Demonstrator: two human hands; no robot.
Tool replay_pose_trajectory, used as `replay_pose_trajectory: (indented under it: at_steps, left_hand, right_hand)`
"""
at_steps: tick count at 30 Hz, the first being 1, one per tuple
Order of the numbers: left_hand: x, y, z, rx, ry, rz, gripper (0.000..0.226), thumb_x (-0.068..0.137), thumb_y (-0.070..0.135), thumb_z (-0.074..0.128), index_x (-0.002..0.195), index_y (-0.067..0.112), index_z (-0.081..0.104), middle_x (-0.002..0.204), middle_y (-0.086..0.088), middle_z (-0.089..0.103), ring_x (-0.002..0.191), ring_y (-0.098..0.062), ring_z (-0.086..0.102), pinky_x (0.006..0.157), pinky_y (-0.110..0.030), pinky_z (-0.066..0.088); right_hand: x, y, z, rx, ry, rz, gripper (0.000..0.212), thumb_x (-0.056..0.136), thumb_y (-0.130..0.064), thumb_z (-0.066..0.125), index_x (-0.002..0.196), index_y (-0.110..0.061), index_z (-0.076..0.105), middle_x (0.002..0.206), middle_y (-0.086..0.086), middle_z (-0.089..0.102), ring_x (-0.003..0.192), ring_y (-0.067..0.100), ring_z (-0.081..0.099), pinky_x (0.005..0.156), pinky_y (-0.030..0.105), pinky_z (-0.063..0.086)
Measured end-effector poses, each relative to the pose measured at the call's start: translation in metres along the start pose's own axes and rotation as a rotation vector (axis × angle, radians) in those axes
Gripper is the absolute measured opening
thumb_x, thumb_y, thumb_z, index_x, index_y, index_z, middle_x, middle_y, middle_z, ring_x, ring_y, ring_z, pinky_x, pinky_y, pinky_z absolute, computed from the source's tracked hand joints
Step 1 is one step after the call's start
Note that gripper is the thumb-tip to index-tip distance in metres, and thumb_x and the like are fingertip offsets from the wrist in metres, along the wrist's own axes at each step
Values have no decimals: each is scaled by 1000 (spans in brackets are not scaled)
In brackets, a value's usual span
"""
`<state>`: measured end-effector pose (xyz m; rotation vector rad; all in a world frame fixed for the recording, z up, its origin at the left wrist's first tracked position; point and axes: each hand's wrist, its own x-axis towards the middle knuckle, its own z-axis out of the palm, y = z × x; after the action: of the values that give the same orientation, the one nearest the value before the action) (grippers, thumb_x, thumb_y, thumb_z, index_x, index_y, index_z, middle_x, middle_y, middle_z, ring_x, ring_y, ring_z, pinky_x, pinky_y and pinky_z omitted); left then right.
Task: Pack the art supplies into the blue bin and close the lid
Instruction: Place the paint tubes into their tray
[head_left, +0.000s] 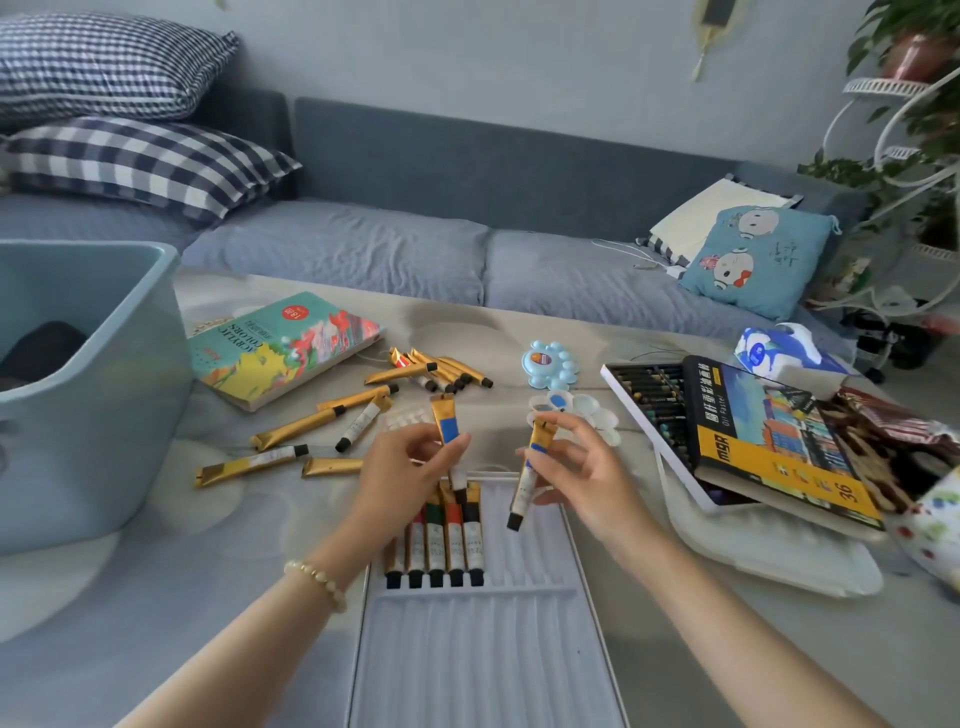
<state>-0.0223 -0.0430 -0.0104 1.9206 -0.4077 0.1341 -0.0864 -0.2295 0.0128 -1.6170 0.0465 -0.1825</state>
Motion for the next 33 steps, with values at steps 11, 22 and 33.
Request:
replay_pose_trajectory:
  at_steps: [11, 22, 33]
  left_hand:
    - [-10, -10, 0, -10, -2, -36, 17, 87, 39, 62, 75, 27, 62, 60, 6, 56, 51, 1, 45, 52, -13, 40]
    - [-7, -8, 0, -27, -26, -53, 20, 88, 42, 59, 94, 25, 68, 63, 11, 59, 57, 1, 51, 56, -12, 37]
    - [2, 22, 11, 9, -275, 118, 16, 90, 40, 58, 105, 39, 63, 87, 11, 70, 78, -2, 63, 74, -21, 53]
  right_hand:
    - [5, 25, 13, -407, -153, -37, 27, 88, -22, 65, 111, -36, 64, 92, 2, 49, 73, 9, 57, 60, 22, 50]
    - [5, 25, 17, -599, -88, -123, 24, 90, -23, 62, 113, -30, 64, 94, 3, 56, 75, 7, 51, 66, 12, 43]
    - [28, -10, 11, 43, 15, 139, 18, 88, -25, 63, 100, -14, 71, 93, 3, 73, 88, 14, 67, 80, 28, 55]
